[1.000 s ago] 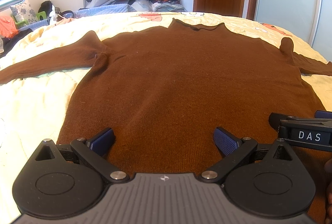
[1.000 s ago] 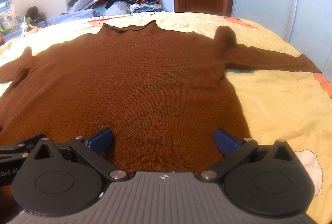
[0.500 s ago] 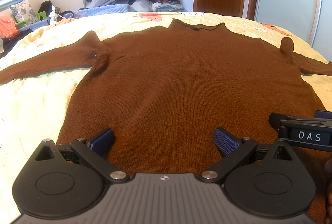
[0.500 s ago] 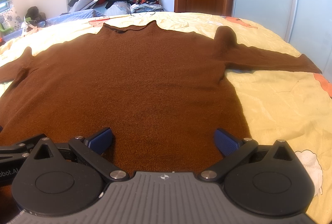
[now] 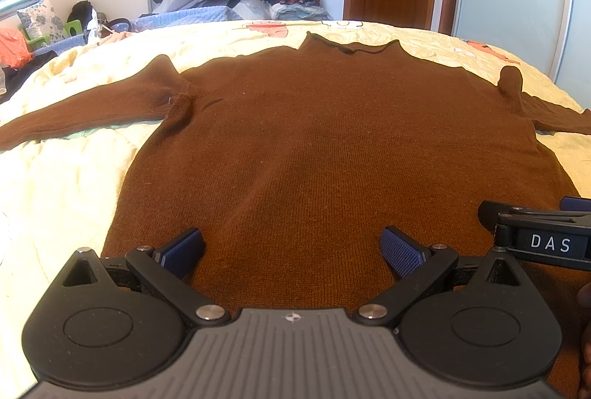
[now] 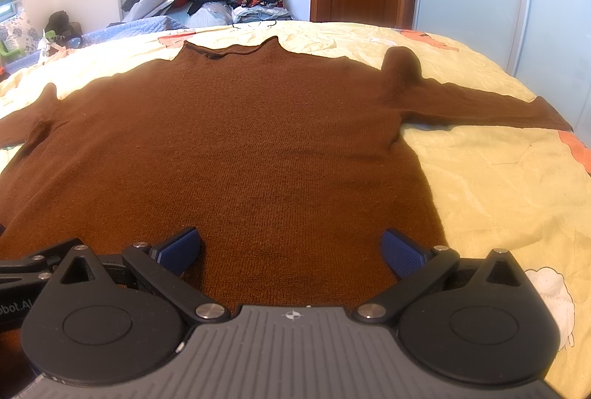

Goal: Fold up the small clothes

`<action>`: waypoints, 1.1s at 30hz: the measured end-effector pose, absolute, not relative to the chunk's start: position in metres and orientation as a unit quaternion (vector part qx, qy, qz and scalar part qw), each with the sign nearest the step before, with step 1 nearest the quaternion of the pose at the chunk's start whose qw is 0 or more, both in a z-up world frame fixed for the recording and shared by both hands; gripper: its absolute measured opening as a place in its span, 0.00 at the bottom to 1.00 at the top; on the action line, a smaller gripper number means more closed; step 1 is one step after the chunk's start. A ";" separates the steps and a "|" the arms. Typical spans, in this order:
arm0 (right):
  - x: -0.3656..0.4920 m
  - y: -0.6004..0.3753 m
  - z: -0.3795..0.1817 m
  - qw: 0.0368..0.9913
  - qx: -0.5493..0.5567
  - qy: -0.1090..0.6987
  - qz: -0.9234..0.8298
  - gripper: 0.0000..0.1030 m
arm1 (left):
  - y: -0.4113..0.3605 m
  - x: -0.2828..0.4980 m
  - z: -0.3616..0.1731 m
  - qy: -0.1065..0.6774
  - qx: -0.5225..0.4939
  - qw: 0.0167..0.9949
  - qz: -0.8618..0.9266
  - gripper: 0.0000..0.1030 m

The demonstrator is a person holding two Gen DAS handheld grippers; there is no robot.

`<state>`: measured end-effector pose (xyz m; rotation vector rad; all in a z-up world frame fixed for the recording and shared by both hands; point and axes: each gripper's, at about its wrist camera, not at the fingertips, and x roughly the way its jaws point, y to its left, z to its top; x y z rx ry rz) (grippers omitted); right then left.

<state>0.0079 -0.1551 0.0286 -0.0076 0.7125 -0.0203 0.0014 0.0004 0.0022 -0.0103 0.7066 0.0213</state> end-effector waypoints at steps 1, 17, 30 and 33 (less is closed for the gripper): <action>0.008 -0.155 0.028 0.937 -0.004 0.349 -0.010 1.00 | 0.000 0.003 0.003 0.348 -0.005 0.937 0.012 1.00; 0.035 -0.163 0.042 0.932 -0.017 0.362 0.004 1.00 | 0.002 0.038 0.016 0.354 -0.031 0.935 0.022 1.00; 0.099 -0.228 0.065 0.940 -0.004 0.340 -0.020 1.00 | -0.012 0.084 0.014 0.345 -0.018 0.938 0.011 1.00; 0.111 -0.259 0.069 0.943 -0.016 0.330 -0.044 1.00 | -0.012 0.095 0.014 0.348 -0.026 0.937 0.008 1.00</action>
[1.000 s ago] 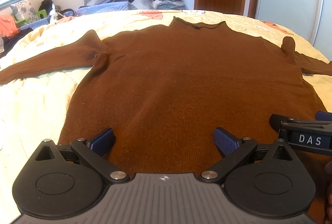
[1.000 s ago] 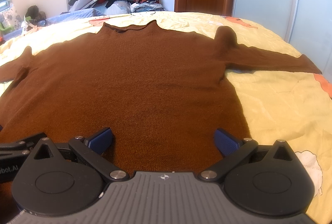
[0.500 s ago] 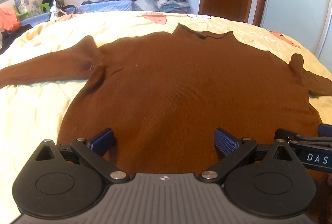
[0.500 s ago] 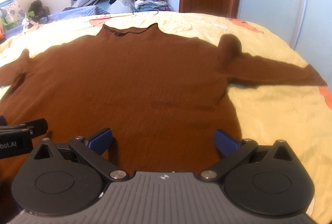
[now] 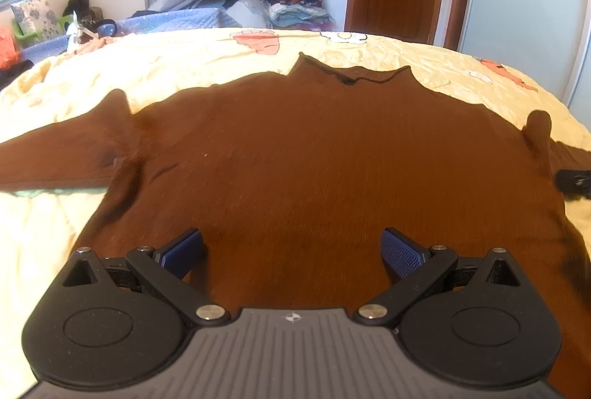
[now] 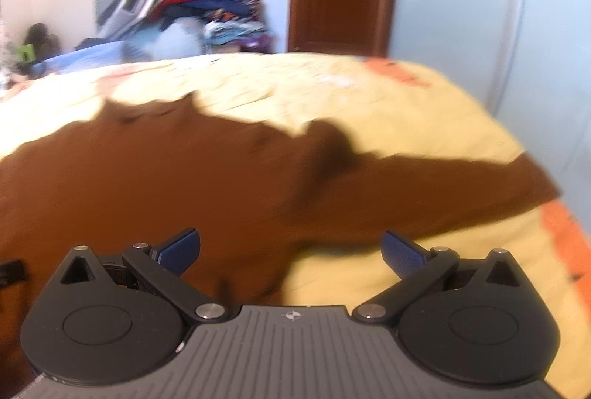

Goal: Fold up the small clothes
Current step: 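Grasp the sweater sleeve with the right gripper and lift it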

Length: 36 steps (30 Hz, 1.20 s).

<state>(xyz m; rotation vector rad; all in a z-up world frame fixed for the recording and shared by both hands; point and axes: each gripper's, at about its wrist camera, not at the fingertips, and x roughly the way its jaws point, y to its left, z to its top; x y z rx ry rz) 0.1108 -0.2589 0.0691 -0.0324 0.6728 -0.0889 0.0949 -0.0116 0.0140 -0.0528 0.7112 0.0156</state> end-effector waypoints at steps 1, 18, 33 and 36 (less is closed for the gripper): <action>0.114 -0.273 0.071 0.944 -0.017 0.326 -0.054 1.00 | -0.011 0.097 0.013 0.349 -0.029 0.937 0.006 1.00; 0.149 -0.599 0.038 0.824 0.467 0.271 -0.170 0.93 | -0.017 0.096 0.001 0.336 -0.010 0.942 0.003 1.00; 0.138 -0.622 0.010 0.799 0.533 0.222 -0.169 0.14 | -0.017 0.097 0.001 0.335 -0.015 0.942 0.002 1.00; 0.139 -0.610 0.022 0.818 0.503 0.212 -0.180 0.13 | -0.014 0.096 0.002 0.332 -0.023 0.943 -0.002 1.00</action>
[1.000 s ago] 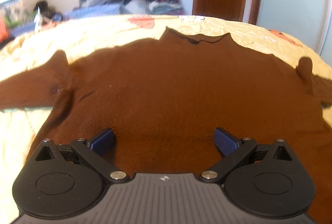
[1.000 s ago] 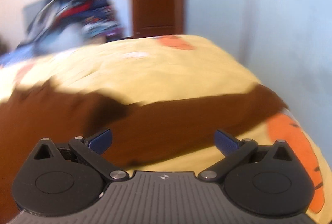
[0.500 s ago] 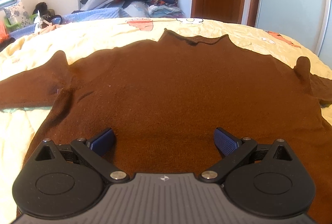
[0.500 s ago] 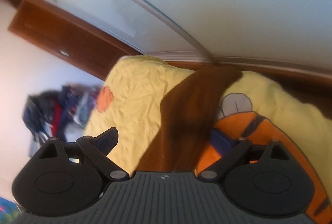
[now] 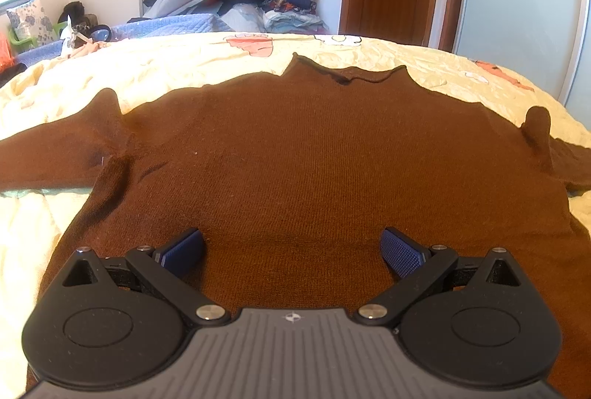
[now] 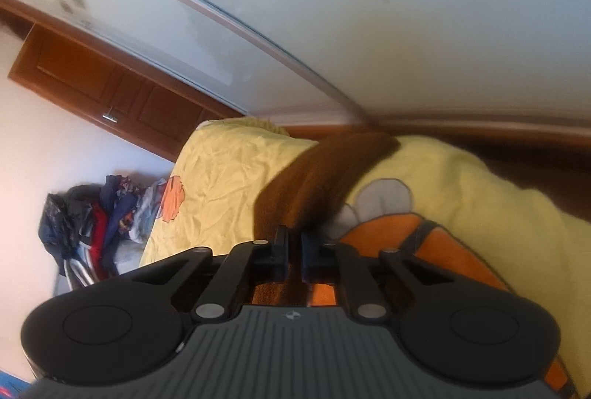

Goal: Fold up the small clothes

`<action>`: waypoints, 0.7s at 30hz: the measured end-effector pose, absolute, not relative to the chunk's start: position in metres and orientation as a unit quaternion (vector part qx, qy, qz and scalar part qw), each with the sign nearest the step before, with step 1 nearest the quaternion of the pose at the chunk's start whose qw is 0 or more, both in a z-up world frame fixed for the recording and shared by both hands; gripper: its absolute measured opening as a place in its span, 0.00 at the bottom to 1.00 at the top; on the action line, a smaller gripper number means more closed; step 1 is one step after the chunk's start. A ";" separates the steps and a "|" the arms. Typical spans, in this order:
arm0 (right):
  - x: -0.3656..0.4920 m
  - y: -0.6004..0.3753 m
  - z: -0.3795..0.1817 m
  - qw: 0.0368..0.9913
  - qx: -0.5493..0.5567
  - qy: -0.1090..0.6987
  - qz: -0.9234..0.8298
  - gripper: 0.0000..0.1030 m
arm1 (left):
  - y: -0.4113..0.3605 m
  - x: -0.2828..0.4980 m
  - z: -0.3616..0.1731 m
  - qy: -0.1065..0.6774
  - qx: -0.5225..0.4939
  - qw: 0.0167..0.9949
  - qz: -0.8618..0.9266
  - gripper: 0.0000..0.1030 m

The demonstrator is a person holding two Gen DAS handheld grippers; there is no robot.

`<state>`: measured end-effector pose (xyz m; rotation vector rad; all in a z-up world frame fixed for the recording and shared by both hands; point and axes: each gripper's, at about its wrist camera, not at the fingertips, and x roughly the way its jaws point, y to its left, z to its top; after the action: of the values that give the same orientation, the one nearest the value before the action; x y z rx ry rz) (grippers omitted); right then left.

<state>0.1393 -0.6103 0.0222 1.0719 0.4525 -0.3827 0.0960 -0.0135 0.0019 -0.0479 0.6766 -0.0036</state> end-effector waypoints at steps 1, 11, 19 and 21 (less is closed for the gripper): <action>0.141 -0.604 0.029 0.826 0.493 0.207 -0.178 0.13 | -0.012 0.096 0.002 0.330 -0.029 0.944 -0.004 1.00; 0.161 -0.317 0.130 0.945 0.193 0.230 0.128 0.17 | 0.005 0.090 0.003 0.314 -0.080 0.946 -0.021 1.00; 0.123 -0.175 0.068 0.912 0.038 0.324 0.251 0.64 | 0.010 0.085 0.003 0.310 -0.093 0.946 -0.027 1.00; 0.113 -0.187 0.069 0.918 0.048 0.317 0.234 0.65 | 0.012 0.087 0.008 0.317 -0.103 0.943 -0.024 1.00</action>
<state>0.1132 -0.1869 0.0692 0.0991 0.6528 0.4806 0.0872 0.0119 0.0077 -0.2091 0.6457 -0.0483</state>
